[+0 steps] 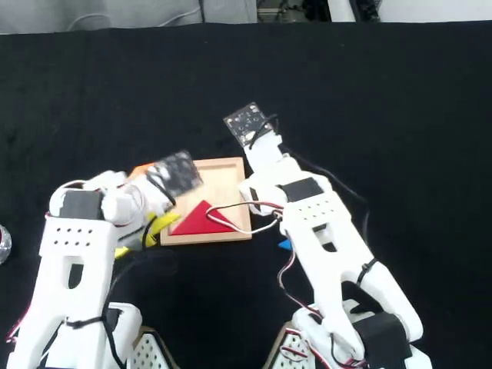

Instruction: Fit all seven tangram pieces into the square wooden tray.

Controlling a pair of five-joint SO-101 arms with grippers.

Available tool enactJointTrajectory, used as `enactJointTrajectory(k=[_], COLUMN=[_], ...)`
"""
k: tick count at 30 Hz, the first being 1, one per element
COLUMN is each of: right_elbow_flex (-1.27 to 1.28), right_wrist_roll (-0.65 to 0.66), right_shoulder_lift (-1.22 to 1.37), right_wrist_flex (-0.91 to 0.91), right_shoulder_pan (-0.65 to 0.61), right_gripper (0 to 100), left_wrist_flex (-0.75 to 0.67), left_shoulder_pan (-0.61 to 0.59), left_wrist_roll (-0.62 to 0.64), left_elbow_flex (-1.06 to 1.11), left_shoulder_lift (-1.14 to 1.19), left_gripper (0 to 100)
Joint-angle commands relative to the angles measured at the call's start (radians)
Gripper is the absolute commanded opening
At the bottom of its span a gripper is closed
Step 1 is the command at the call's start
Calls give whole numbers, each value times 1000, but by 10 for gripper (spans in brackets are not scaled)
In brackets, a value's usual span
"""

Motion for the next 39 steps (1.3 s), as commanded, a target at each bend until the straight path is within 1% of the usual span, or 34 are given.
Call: enactJointTrajectory(k=[1,4,6,9,11,15,18,21,26,31,39], right_elbow_flex=[1,51,96,137,156,174,177,179,179,179,179], right_wrist_roll=[-25,-109,-160,-184,-183,-183,-166,-123,-117,-114,-114], right_shoulder_lift=[-30,-30,-30,-30,-30,-30,-30,-30,-30,-30,-30], right_wrist_flex=[-84,-198,-288,-365,-394,-434,-436,-434,-431,-431,-431], right_shoulder_pan=[130,259,316,328,327,325,293,273,269,269,265], right_gripper=[137,137,137,137,137,137,137,137,137,137,137], left_wrist_flex=[-29,-135,-222,-318,-347,-344,-313,-272,-313,-316,-315], left_shoulder_pan=[93,153,186,214,219,219,231,252,252,252,252], left_wrist_roll=[-170,-192,-192,-192,-192,-192,-192,-193,-190,-184,-181], left_elbow_flex=[-64,-39,-18,-24,-54,-139,-168,-171,-177,-177,-177], left_shoulder_lift=[-20,-3,41,157,247,404,466,468,480,480,480], left_gripper=[206,206,206,206,206,206,206,206,213,293,300])
